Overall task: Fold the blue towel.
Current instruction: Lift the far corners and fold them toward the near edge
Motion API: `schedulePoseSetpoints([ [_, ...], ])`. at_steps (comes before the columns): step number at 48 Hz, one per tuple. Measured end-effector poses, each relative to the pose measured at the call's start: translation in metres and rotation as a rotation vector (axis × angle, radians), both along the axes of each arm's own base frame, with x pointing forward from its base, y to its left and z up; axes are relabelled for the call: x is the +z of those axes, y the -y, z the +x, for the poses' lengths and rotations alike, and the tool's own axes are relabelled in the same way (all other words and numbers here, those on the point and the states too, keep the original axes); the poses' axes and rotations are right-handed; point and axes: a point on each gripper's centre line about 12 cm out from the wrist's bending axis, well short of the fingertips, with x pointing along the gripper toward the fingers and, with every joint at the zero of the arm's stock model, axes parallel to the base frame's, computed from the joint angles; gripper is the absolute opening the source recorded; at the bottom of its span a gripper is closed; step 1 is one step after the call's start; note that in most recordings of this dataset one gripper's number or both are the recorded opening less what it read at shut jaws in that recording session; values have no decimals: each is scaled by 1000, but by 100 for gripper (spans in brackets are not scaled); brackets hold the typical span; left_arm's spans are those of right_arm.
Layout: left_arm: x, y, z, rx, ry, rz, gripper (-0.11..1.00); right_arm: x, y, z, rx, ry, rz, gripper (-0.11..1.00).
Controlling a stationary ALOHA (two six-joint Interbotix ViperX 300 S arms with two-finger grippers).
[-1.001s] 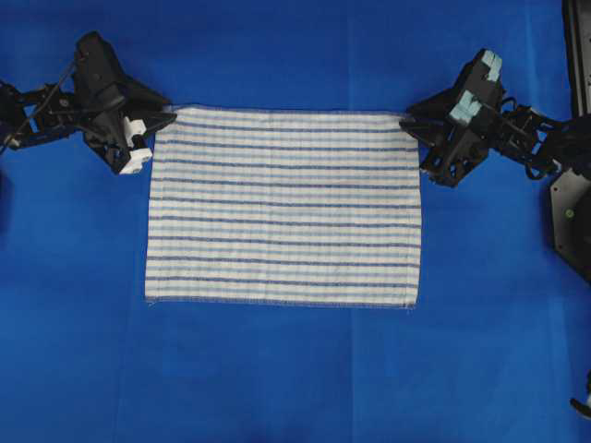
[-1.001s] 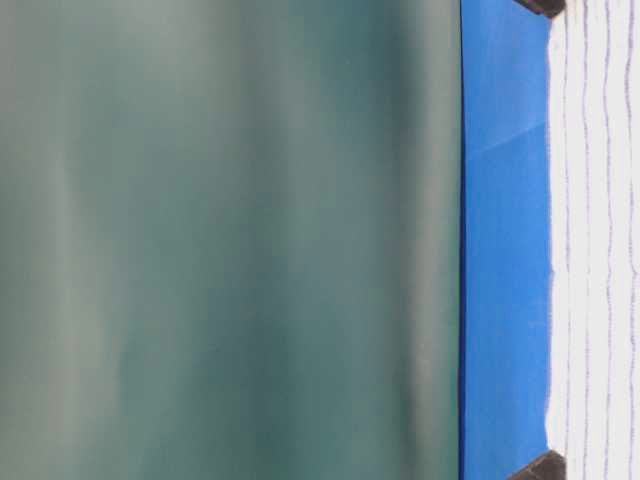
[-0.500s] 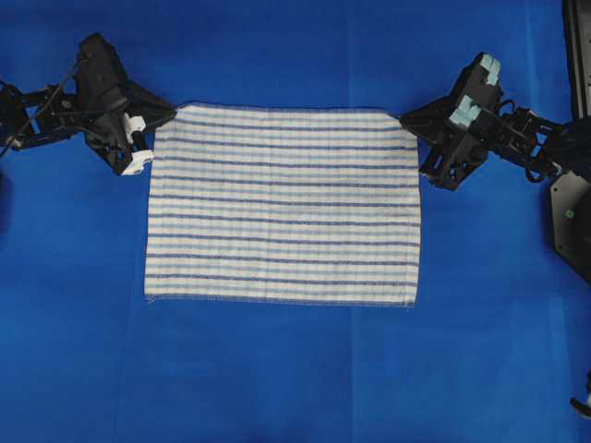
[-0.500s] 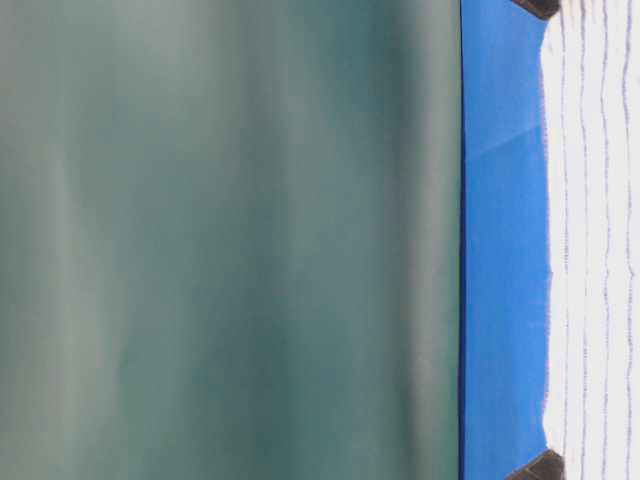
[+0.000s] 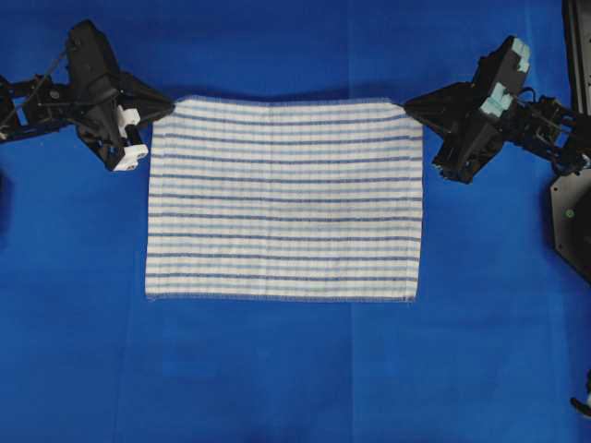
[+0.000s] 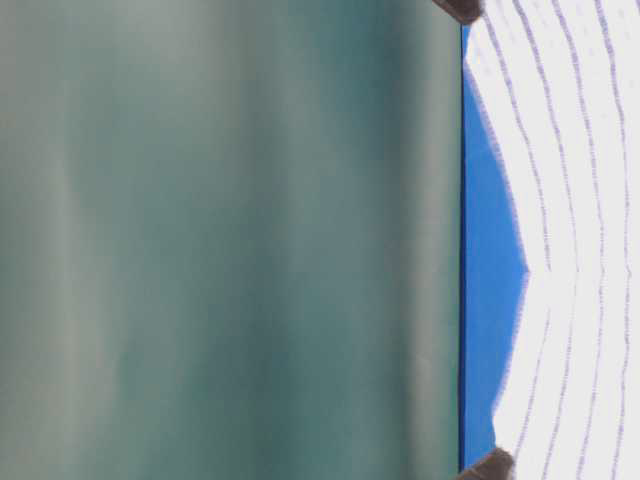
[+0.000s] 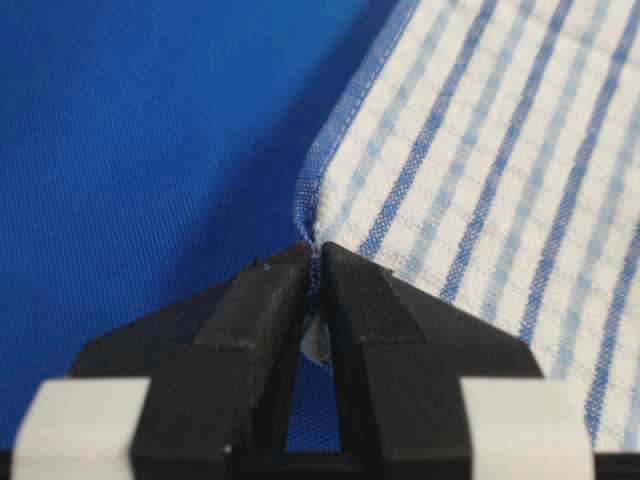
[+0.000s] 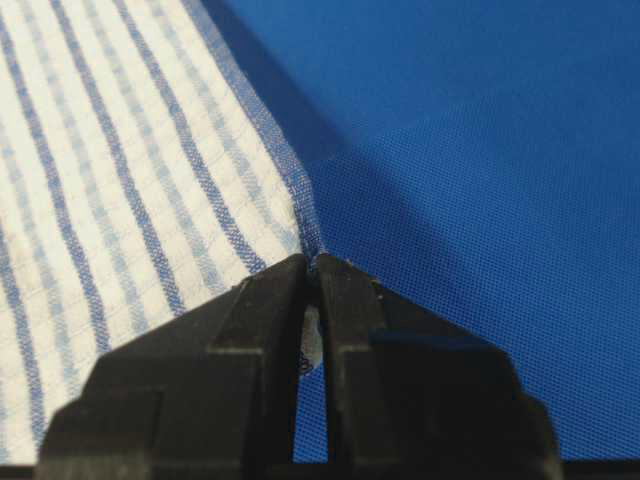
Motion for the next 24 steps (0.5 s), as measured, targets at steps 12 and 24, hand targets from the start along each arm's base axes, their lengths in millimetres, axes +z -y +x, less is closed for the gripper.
schedulePoseSetpoints([
  [12, 3, 7, 3, -23, 8, -3, 5, 0, -1, -1, 3, -8, 7, -2],
  [24, 8, 22, 2, -65, 27, -9, 5, 2, -6, -1, 13, -13, 37, -2],
])
